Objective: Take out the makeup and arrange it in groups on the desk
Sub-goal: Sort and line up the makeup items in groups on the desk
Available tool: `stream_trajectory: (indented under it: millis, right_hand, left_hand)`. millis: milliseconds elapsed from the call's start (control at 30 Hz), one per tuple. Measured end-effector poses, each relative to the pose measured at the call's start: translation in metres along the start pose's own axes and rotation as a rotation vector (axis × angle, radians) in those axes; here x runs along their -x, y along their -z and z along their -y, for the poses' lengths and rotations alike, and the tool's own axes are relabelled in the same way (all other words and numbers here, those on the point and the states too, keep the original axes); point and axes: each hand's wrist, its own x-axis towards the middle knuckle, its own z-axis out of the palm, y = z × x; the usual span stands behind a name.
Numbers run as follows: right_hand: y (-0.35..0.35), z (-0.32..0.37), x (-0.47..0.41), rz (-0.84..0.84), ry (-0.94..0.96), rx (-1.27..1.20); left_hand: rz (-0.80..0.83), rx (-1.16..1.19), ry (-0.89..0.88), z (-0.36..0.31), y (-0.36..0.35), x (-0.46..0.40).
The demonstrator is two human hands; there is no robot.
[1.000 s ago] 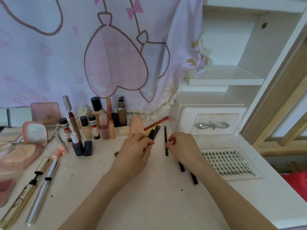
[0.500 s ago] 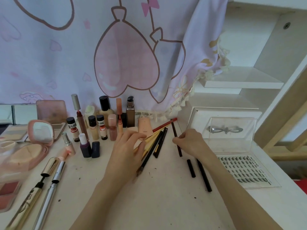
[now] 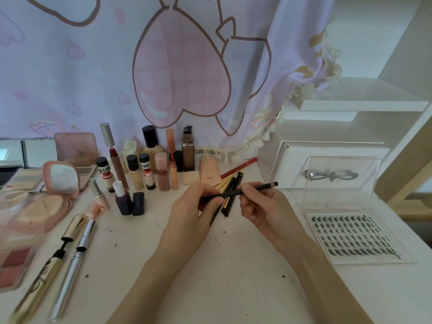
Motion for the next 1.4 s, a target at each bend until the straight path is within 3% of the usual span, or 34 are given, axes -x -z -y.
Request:
stream_trajectory:
  millis: [200,433,633,800,1067,1200,1400]
  right_hand:
    - [0.001,-0.003,0.003,-0.026,0.058,0.005]
    - [0.001,-0.003,0.006,0.008,0.111,0.026]
    - [0.002,-0.005,0.006,0.026,0.145,0.032]
    - [0.021,0.011,0.004,-0.068,0.203,-0.082]
    - [0.026,0.009,0.002,-0.122,0.299,-0.006]
    - [0.028,0.013,0.005,-0.111,0.335,0.371]
    - [0.042,0.004,0.021,-0.022,0.467,1.400]
  left_hand:
    - [-0.029,-0.148,-0.162,0.011,-0.002,-0.002]
    - [-0.046,-0.150,-0.196,0.007,0.000,-0.003]
    - [-0.039,-0.105,-0.118,-0.002,-0.001,-0.001]
    - [-0.054,-0.042,0.093,0.004,0.016,-0.004]
    - [-0.079,-0.025,0.118,0.005,0.008,-0.005]
    - [0.040,-0.099,0.079,0.007,0.000,-0.002]
    - [0.043,-0.218,0.135,0.002,-0.013,0.004]
